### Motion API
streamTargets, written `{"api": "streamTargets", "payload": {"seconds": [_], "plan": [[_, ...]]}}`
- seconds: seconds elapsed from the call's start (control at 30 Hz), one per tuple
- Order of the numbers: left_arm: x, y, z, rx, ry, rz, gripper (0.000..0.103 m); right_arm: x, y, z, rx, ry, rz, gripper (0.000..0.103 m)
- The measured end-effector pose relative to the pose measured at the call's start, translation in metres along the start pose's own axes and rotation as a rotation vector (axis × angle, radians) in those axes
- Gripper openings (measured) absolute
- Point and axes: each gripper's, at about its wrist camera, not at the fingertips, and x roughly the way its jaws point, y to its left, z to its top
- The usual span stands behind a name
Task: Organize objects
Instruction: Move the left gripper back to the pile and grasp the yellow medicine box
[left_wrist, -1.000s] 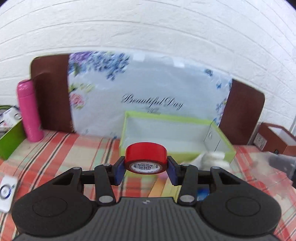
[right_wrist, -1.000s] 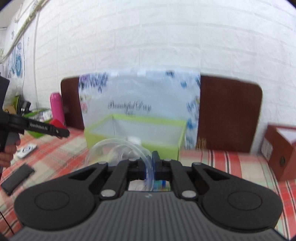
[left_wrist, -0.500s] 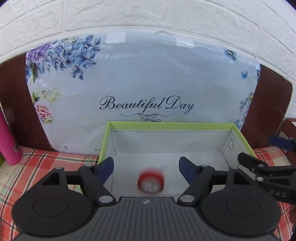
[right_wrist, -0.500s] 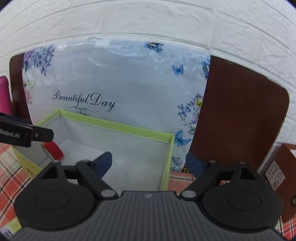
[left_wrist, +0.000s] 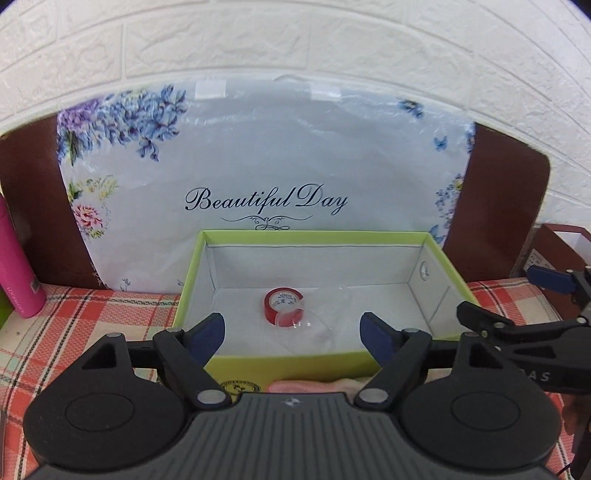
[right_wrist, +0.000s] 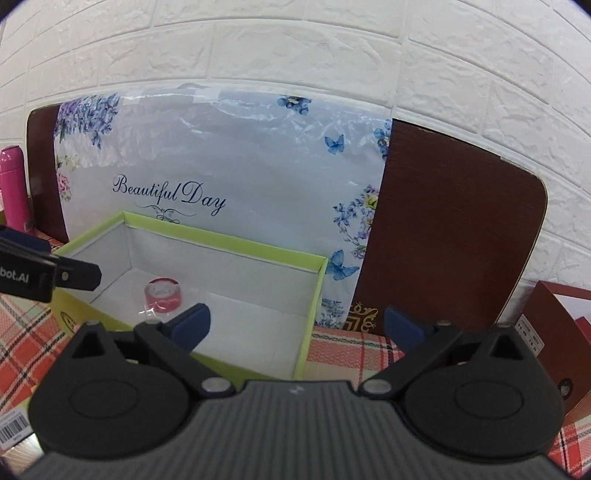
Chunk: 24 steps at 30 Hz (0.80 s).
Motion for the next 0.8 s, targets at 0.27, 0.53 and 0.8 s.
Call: {"api": "streamTargets", "payload": {"seconds": [0.27,0.53,0.8], "plan": [[-0.05,-0.017,-0.021,0.0,-0.025,0.021,0.083,-0.04,0.0,-0.011,0.024,0.01,-0.017,0.103],[-0.077,-0.016,-0.071,-0.027,-0.017,0.021,0.083,-0.095,0.003,-0.047,0.074,-0.042,0.019,0.103],[-0.073,-0.016,-0.121,-0.059,0.045,-0.024,0.083,-0.139,0.015,-0.111,0.127,-0.048,0.137,0.103]]}}
